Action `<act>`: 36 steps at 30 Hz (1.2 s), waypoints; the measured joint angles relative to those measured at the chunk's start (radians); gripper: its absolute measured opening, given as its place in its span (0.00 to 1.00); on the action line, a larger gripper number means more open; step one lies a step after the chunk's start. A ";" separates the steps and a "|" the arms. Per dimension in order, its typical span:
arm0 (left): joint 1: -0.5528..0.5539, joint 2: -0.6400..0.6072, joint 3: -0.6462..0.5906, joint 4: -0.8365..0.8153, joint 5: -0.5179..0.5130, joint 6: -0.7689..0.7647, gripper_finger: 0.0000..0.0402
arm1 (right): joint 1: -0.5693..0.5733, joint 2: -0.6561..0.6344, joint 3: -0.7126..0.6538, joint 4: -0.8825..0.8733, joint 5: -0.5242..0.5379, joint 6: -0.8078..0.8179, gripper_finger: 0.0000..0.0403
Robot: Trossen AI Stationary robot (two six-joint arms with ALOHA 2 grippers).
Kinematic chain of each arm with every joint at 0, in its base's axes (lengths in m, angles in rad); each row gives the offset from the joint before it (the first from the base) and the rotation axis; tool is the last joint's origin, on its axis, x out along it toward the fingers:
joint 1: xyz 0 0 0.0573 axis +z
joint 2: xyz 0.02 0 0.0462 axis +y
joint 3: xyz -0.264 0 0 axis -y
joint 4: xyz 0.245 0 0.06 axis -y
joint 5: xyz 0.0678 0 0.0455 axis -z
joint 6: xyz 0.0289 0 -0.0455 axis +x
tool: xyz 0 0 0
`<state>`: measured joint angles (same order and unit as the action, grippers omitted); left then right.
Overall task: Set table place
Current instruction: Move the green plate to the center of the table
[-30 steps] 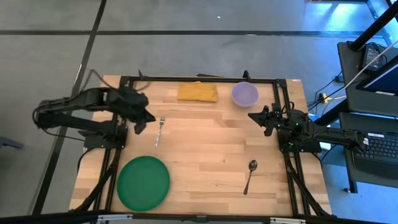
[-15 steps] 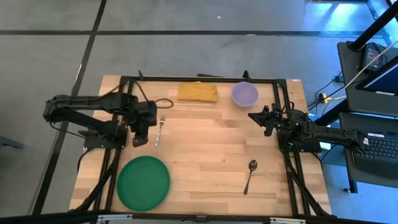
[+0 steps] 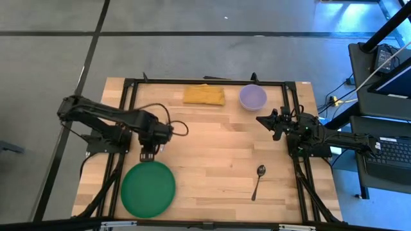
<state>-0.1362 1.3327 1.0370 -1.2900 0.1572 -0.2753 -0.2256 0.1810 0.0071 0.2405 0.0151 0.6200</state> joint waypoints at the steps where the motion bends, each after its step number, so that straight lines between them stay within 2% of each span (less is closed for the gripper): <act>1: -0.011 0.020 0.000 0.000 -0.024 -0.003 0.37 | 0.000 0.000 0.000 0.000 0.000 0.000 0.04; 7: -0.057 0.121 0.000 0.090 -0.028 0.027 0.35 | 0.000 0.000 0.000 0.000 0.000 0.000 0.04; 14: -0.087 0.200 -0.054 0.252 0.045 0.072 0.34 | 0.000 0.000 0.000 0.000 0.000 0.004 0.04; 19: -0.094 0.220 -0.102 0.268 0.048 0.074 0.35 | 0.000 0.000 0.000 0.000 0.000 0.005 0.04; 24: -0.099 0.220 -0.143 0.333 0.118 0.069 0.34 | 0.000 0.000 0.000 0.000 0.000 0.007 0.04; 31: -0.110 0.220 -0.202 0.439 0.095 0.040 0.32 | 0.000 0.000 0.000 0.000 0.000 0.006 0.04; 34: -0.109 0.220 -0.221 0.489 0.121 -0.011 0.27 | 0.000 0.000 0.000 0.000 0.000 0.005 0.04; 36: -0.110 0.220 -0.225 0.508 0.139 -0.042 0.18 | 0.000 0.000 0.000 0.000 0.000 0.005 0.04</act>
<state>-0.2464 1.5528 0.8124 -0.7816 0.2966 -0.3176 -0.2256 0.1810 0.0071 0.2401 0.0148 0.6247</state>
